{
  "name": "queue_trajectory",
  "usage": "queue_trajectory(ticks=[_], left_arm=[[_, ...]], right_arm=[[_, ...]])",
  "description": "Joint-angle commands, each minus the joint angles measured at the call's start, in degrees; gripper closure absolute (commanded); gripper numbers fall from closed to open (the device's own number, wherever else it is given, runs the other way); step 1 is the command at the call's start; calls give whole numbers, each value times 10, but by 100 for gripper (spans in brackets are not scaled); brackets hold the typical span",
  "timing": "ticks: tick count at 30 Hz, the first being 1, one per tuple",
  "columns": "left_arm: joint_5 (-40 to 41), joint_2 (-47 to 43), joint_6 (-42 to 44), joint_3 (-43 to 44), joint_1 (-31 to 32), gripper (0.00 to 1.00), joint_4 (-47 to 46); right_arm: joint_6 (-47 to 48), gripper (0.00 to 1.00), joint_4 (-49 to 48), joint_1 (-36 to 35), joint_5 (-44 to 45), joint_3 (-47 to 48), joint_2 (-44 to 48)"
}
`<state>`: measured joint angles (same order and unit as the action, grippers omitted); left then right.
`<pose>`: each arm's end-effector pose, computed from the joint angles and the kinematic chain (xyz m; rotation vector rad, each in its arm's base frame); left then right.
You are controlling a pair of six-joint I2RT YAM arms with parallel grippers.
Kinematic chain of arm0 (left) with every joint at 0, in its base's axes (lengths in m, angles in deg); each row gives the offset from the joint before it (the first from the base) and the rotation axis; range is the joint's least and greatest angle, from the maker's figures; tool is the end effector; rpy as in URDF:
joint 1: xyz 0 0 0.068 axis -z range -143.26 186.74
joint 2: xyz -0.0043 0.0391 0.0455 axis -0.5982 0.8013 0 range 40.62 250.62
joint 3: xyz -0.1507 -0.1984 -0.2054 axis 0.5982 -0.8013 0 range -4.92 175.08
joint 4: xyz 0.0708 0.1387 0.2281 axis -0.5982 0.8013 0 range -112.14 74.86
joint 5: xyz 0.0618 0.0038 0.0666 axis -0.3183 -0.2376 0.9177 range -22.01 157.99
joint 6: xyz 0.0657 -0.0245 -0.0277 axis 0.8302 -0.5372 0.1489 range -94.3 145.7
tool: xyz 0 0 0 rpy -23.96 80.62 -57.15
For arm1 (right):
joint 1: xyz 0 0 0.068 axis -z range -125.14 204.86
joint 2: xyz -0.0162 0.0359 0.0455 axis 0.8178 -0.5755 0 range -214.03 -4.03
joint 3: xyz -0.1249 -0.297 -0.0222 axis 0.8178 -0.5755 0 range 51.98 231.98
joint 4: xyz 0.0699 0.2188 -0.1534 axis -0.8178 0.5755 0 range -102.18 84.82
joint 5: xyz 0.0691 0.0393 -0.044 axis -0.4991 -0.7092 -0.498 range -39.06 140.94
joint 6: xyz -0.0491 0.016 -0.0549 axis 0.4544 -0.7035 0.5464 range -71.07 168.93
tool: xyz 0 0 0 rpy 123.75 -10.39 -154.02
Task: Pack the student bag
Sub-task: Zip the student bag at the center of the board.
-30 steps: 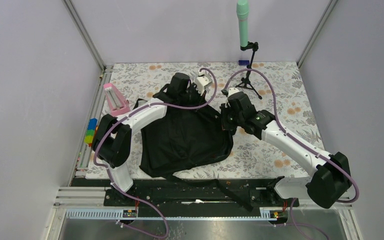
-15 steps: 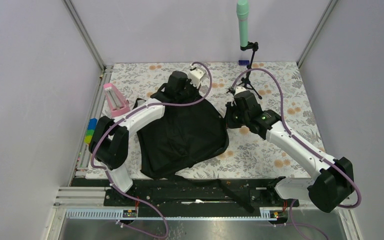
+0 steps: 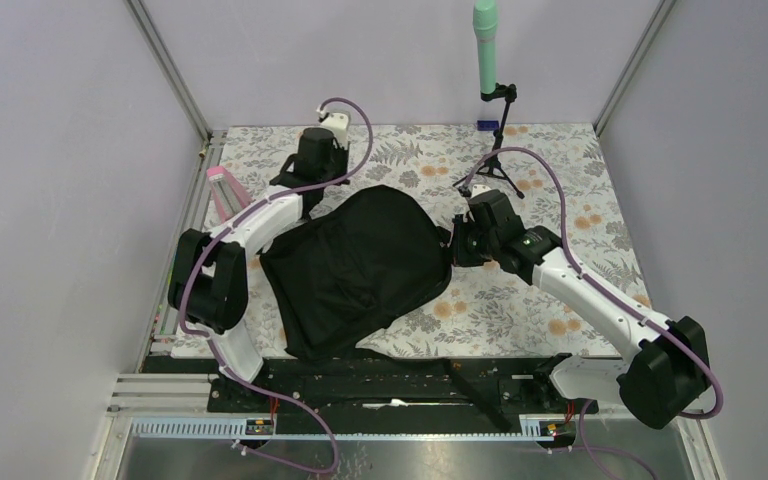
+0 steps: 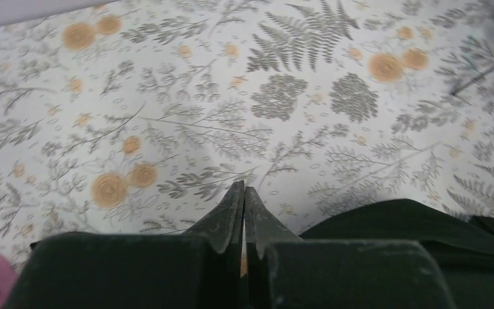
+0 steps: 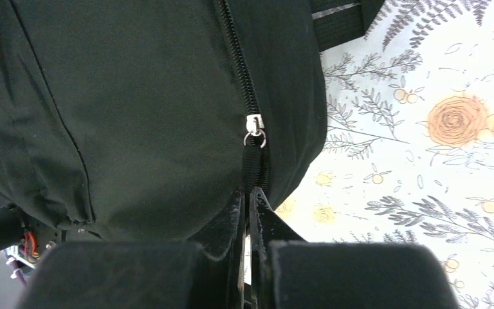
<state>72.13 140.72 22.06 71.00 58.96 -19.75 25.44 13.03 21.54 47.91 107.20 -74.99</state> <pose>0.4281 -0.1699 0.3107 0.2841 2.0196 -0.2101 0.2388 0.1611 0.3087 -0.2299 2.3406 0.5651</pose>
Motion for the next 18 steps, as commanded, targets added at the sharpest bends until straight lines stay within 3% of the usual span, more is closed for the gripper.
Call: queue_trajectory(ticks=[1, 3, 4, 7, 8, 13, 18], left_arm=[[26, -31, -39, 21, -17, 100, -25], [-53, -44, -19, 10, -18, 100, -52], [-133, -52, -5, 0, -17, 95, -73], [-326, -66, 3, -31, -17, 61, -139], [-363, -65, -1, -38, -17, 45, -154], [-432, -47, 24, -35, -10, 21, -150], [-428, -39, 164, -13, 25, 17, -46]], right_arm=[[-23, 100, -5, 2, -41, -11, 20], [-29, 100, -18, 3, -52, -16, 20], [-31, 100, -22, 2, -55, -18, 20], [-31, 100, -28, 2, -58, -14, 22], [-31, 100, -27, 2, -58, -12, 22], [-30, 100, -28, 2, -60, -10, 27], [-26, 100, -28, 2, -59, -10, 29]])
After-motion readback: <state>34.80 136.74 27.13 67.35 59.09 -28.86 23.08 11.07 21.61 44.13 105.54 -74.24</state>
